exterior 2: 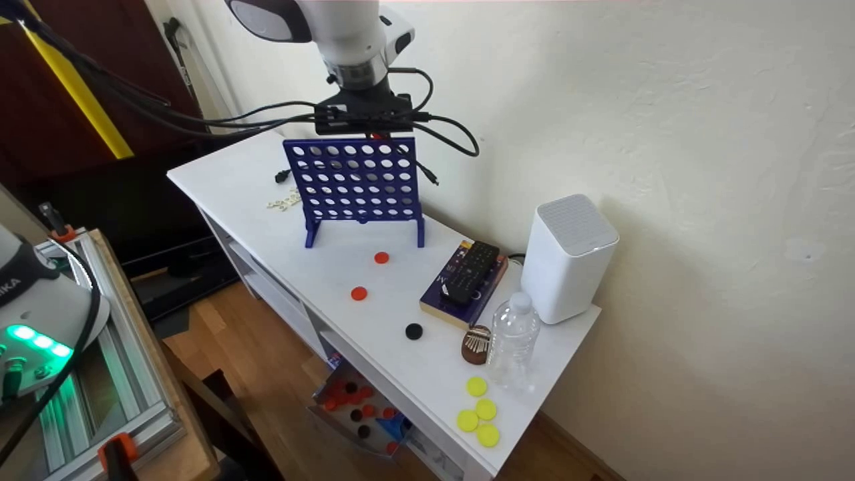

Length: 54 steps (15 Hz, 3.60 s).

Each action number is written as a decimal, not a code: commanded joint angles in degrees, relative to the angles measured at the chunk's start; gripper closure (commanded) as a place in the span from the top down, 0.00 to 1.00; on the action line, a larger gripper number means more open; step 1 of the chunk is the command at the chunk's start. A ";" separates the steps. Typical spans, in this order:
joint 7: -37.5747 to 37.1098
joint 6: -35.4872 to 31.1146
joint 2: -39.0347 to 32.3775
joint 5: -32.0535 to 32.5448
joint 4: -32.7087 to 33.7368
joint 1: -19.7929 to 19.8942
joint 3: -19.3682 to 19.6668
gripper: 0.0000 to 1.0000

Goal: Put the orange circle inside the the blue object

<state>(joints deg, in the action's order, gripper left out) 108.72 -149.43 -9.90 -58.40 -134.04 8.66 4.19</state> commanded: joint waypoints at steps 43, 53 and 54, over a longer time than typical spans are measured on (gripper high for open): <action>1.43 3.84 -4.26 -0.07 4.03 1.22 0.67 0.11; -4.78 1.91 -3.96 5.98 4.02 0.30 0.30 0.11; -5.22 1.88 -3.97 6.37 4.02 0.31 0.25 0.11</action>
<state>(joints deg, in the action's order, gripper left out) 106.07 -146.25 -12.61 -54.58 -130.35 9.51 4.53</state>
